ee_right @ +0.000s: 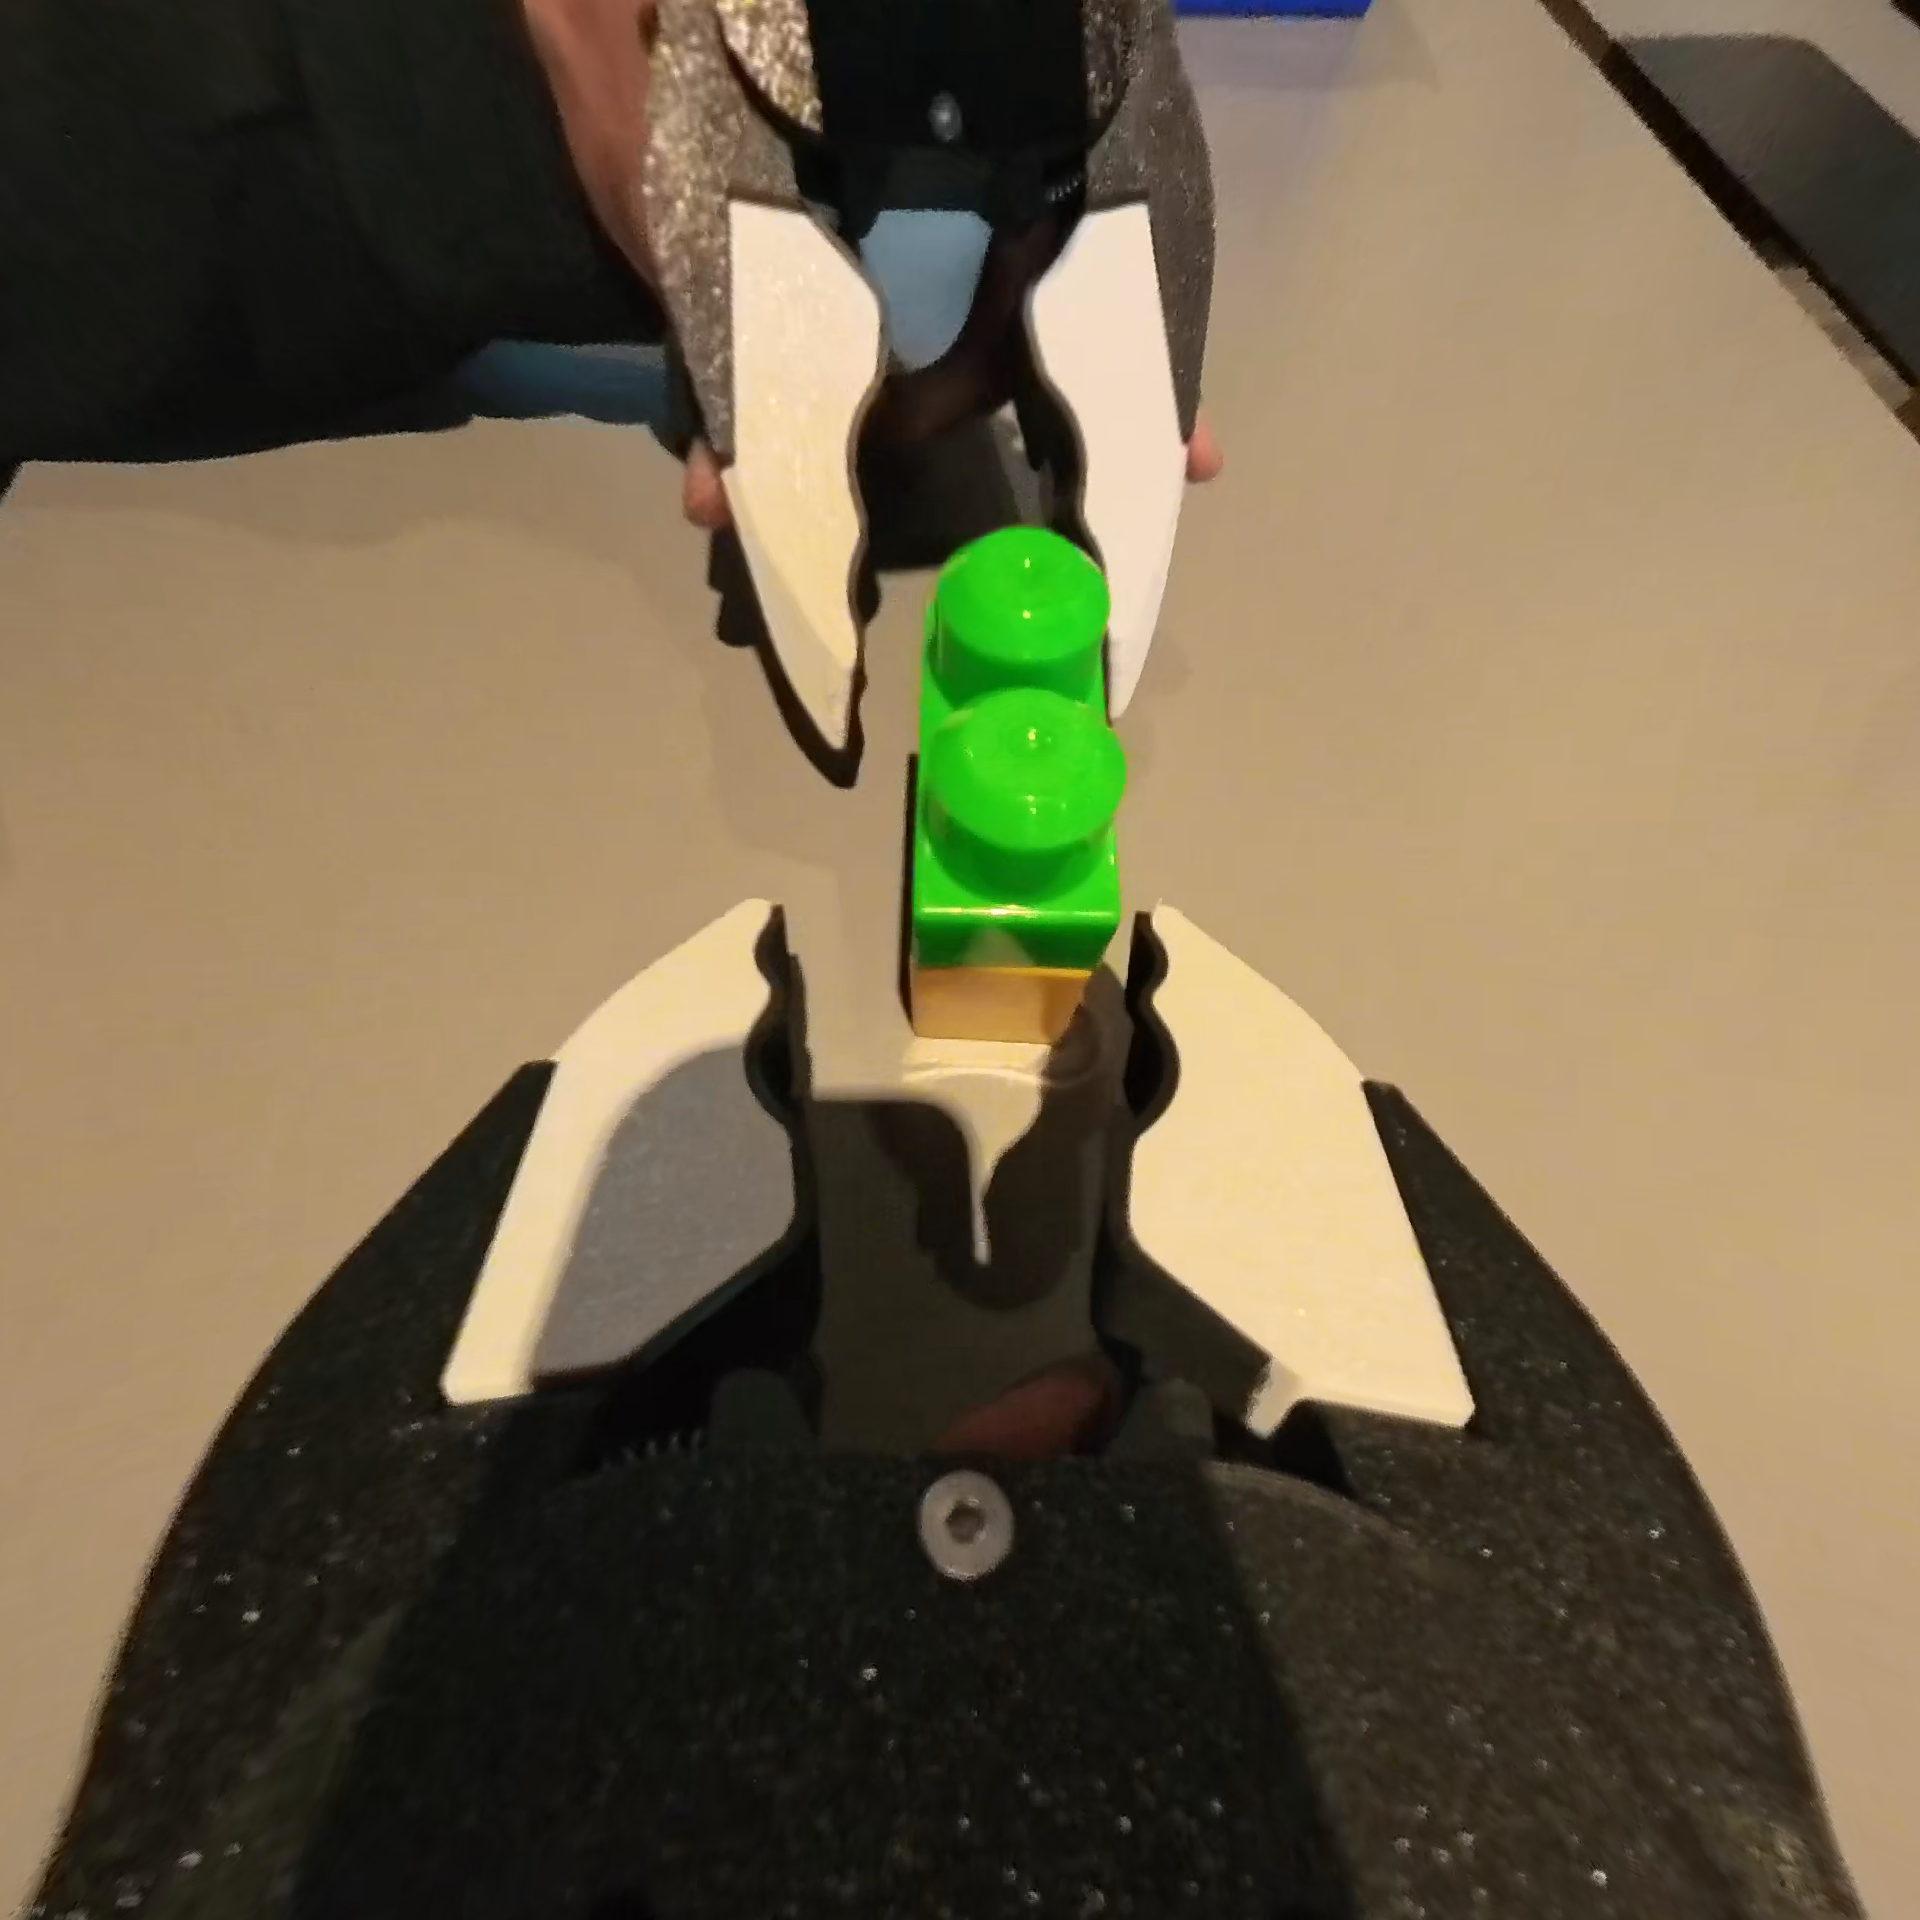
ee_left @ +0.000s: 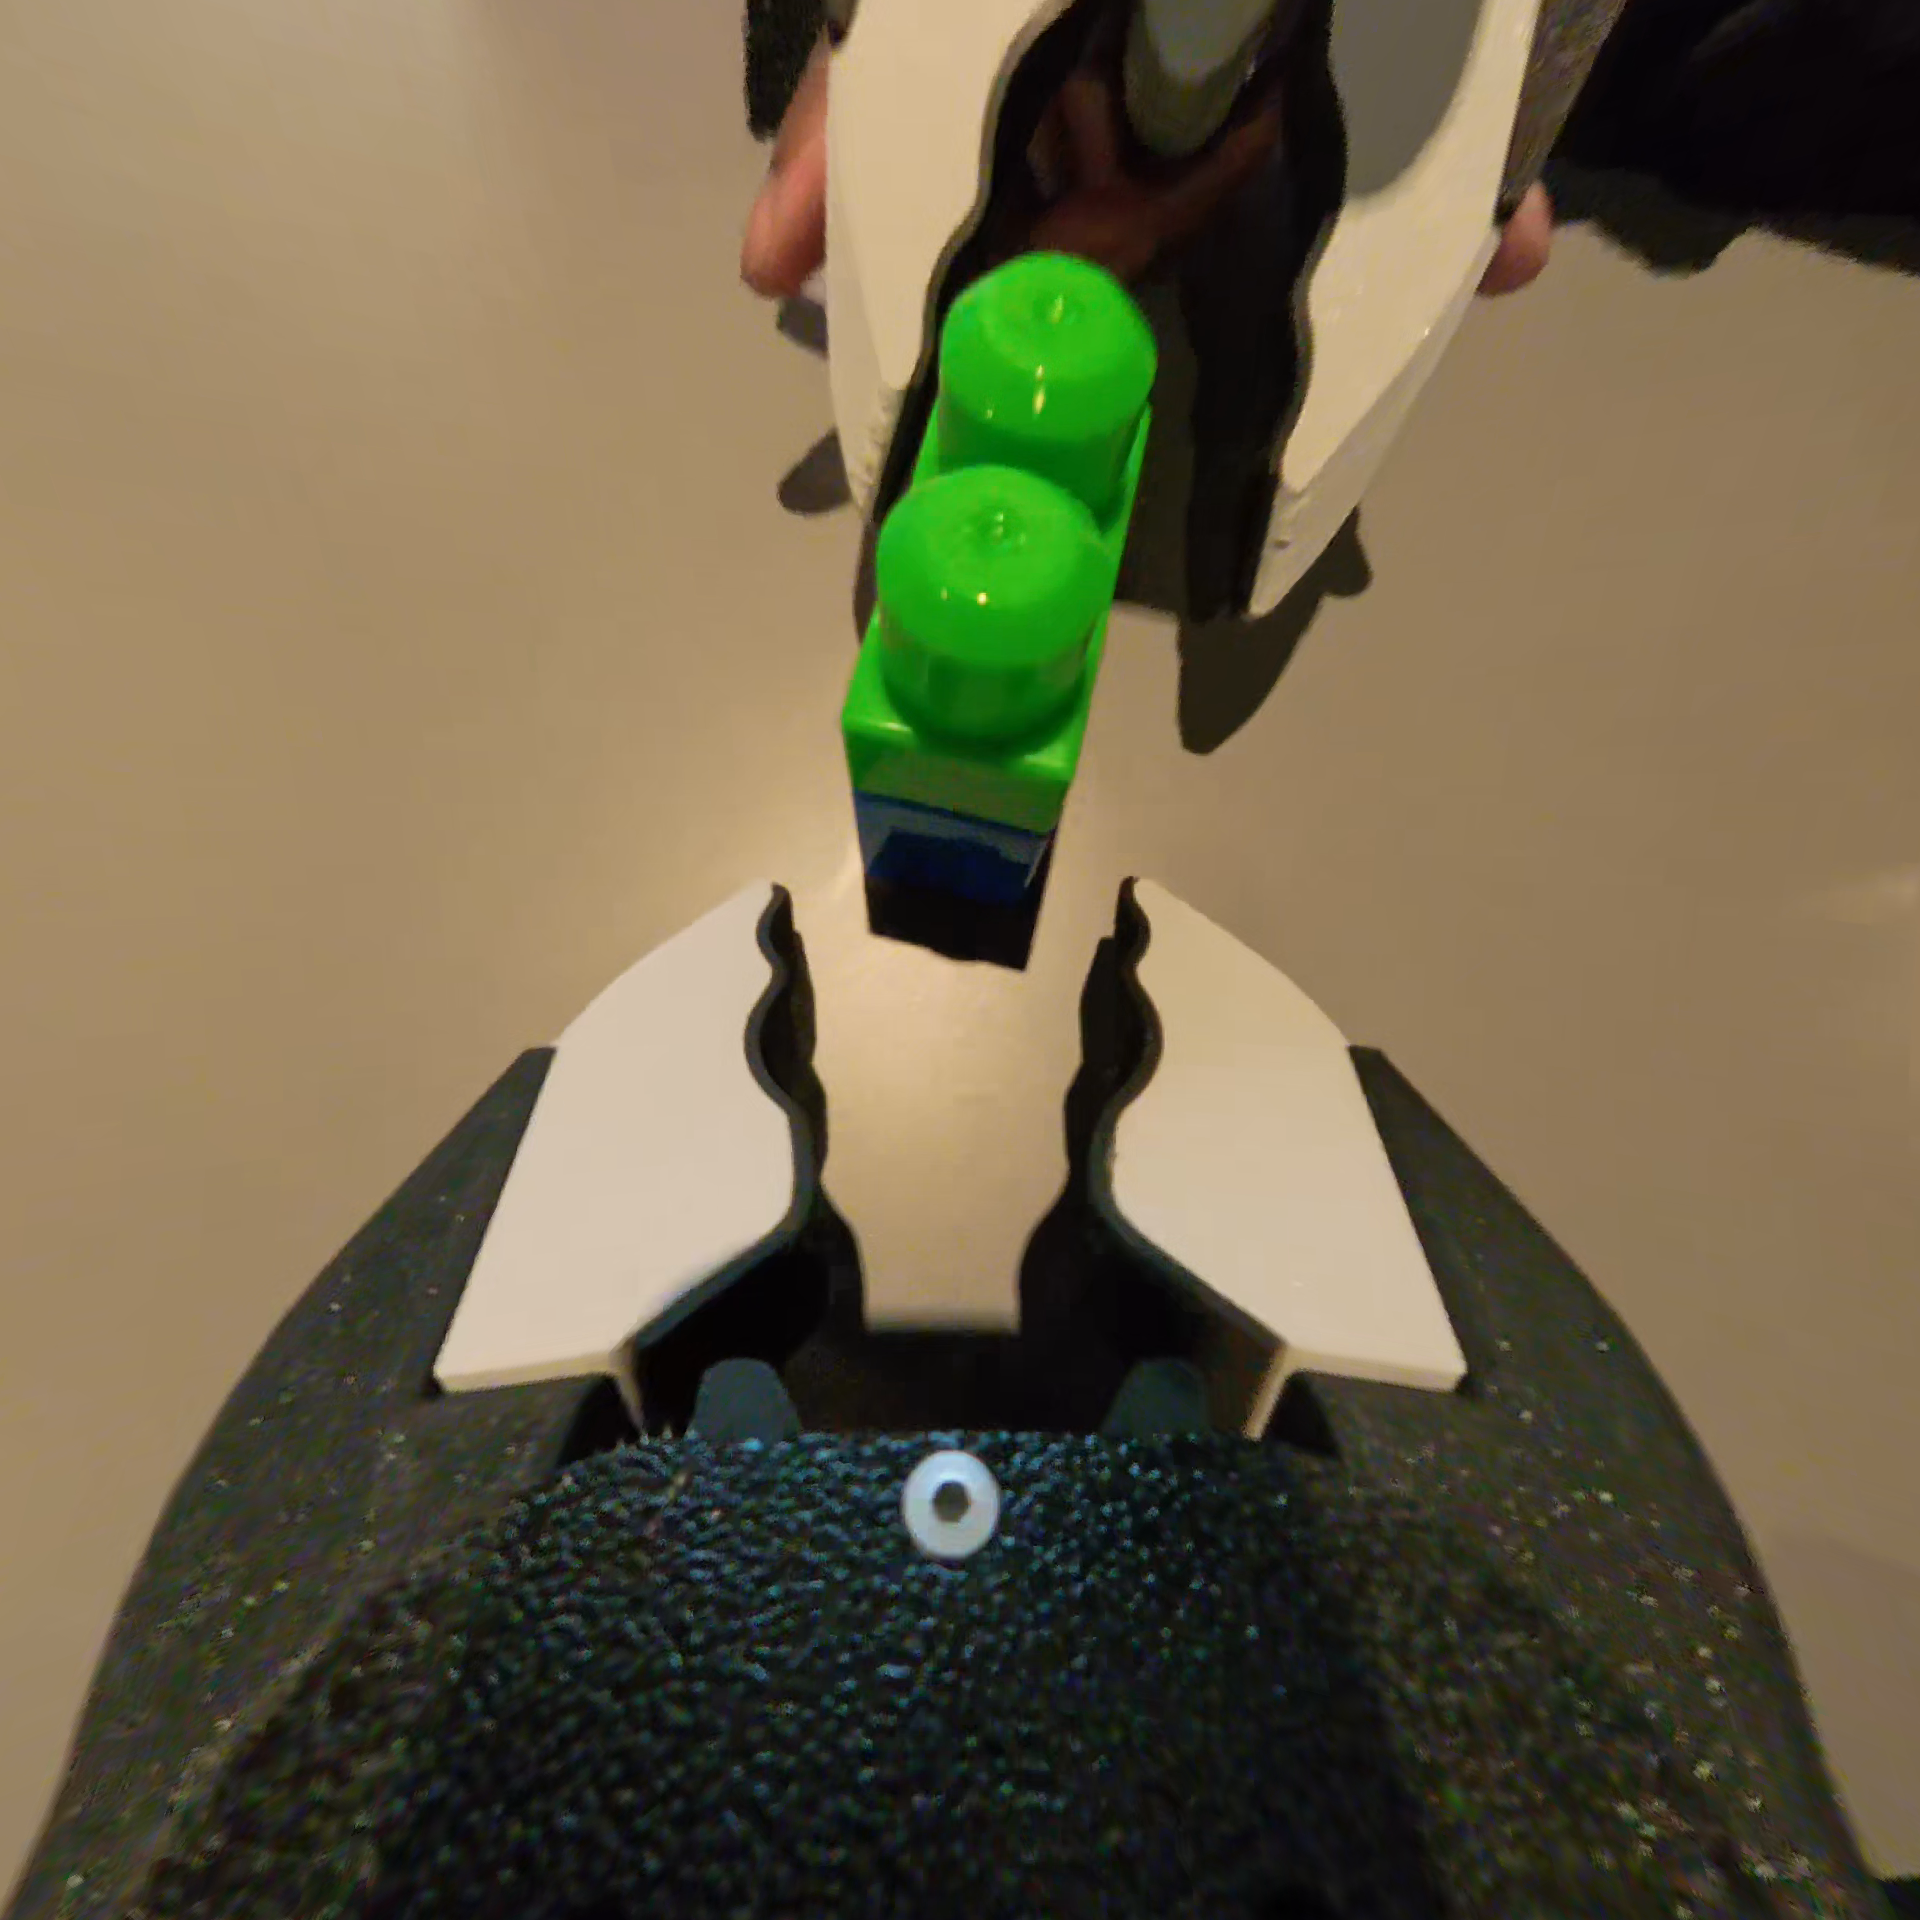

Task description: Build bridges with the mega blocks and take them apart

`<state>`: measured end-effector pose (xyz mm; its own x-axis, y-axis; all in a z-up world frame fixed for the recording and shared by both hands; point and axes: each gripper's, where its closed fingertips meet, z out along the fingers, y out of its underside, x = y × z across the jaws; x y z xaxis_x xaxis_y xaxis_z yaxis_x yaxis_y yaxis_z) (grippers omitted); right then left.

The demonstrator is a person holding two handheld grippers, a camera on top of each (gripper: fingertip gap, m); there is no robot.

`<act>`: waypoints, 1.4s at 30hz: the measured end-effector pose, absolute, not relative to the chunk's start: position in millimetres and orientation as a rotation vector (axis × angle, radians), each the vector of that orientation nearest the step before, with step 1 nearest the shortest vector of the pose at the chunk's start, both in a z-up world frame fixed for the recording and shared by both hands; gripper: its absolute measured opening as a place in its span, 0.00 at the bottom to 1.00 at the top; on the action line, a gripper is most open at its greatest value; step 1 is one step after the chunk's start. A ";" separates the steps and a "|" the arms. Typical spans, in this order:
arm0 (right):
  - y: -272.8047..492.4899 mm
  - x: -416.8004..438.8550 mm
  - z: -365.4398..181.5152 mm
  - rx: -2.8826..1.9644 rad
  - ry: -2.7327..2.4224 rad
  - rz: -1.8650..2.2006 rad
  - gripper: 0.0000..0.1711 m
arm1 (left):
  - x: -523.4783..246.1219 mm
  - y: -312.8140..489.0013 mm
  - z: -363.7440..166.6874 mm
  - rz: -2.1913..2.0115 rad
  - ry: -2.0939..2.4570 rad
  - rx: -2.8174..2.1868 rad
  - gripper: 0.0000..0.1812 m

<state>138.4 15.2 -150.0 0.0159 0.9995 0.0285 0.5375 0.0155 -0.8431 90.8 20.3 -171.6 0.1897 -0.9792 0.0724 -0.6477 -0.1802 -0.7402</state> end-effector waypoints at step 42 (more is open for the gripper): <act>22.5 133.3 -118.8 -1.464 -1.464 0.916 0.16 | 115.5 22.3 -125.6 -0.939 1.411 -1.584 0.15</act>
